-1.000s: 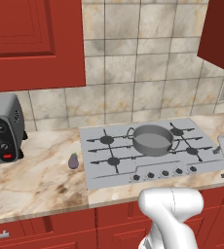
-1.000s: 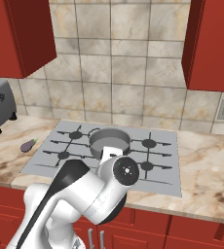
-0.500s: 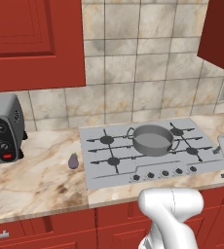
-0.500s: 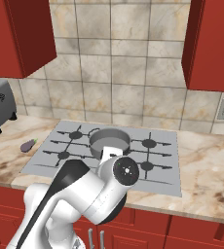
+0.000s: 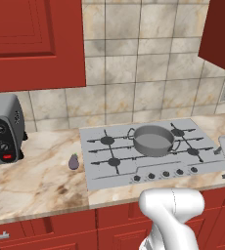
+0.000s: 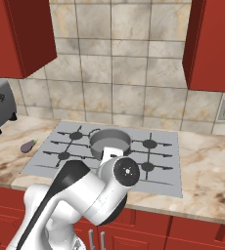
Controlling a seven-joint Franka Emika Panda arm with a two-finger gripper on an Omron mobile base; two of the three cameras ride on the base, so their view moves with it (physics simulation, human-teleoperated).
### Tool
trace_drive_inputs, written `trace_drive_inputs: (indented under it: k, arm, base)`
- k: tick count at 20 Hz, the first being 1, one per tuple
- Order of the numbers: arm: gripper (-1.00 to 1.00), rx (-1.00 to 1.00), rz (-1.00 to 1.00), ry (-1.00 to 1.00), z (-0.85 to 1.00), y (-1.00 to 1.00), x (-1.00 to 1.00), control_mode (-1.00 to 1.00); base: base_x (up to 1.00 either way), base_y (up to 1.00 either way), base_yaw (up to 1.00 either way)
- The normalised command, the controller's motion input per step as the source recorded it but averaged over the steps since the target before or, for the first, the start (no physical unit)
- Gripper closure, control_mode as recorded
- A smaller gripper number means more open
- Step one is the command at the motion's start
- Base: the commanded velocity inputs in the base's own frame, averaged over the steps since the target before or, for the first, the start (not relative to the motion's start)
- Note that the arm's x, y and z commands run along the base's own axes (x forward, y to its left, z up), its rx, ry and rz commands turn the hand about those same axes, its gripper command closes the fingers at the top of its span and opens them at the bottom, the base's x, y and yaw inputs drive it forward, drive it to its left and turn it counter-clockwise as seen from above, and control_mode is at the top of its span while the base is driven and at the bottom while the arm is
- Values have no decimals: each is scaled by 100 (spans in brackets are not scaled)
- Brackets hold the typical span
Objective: Turn on the burner for the pot on the stove. Wait thirty seconds for the pot to heat up. Then add the eggplant to the pot.
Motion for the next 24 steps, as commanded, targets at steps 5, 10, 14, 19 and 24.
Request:
trace_drive_inputs:
  k: [5, 10, 14, 19, 24]
  arm:
    - [-100, 0, 0, 0, 0, 0, 0, -100]
    - [-100, 0, 0, 0, 0, 0, 0, -100]
    - [-100, 0, 0, 0, 0, 0, 0, -100]
    - [-100, 0, 0, 0, 0, 0, 0, -100]
    - [-100, 0, 0, 0, 0, 0, 0, -100]
  base:
    - [0, 0, 0]
    - [0, 0, 0]
    - [0, 0, 0]
    - [0, 0, 0]
    - [0, 0, 0]
